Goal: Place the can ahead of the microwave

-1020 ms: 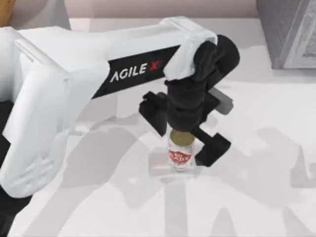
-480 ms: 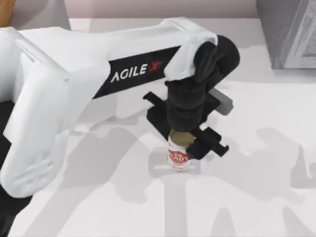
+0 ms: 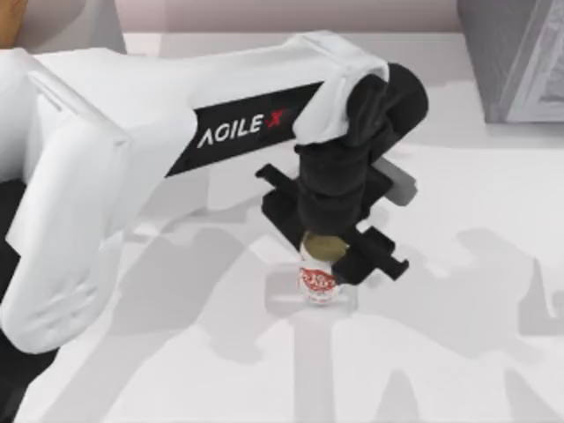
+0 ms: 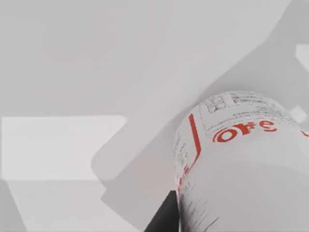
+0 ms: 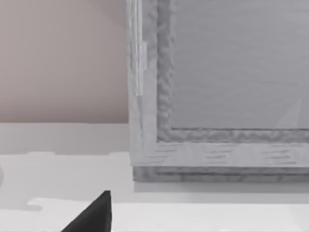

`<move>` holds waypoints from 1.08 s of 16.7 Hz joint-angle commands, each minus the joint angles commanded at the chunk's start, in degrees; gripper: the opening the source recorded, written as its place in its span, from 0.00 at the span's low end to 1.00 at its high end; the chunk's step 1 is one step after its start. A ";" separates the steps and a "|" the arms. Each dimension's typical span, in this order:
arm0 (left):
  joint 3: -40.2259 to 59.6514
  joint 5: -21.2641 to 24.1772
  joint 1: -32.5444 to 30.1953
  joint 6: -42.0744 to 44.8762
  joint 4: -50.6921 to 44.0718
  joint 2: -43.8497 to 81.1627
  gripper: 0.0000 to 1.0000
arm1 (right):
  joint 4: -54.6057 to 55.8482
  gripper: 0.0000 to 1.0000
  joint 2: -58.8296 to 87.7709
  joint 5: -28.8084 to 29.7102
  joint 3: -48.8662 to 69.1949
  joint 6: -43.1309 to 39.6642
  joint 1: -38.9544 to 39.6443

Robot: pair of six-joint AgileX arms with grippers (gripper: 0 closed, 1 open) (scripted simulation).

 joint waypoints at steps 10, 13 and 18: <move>6.27 0.03 0.01 -0.03 -7.35 -0.98 0.00 | 0.00 1.00 0.00 0.00 0.00 0.00 0.00; 7.26 0.02 0.00 -0.02 -8.39 -1.20 0.00 | 0.00 1.00 0.00 0.00 0.00 0.00 0.00; 5.57 -0.22 1.49 0.78 -8.61 -2.82 0.00 | 0.00 1.00 0.00 0.00 0.00 0.00 0.00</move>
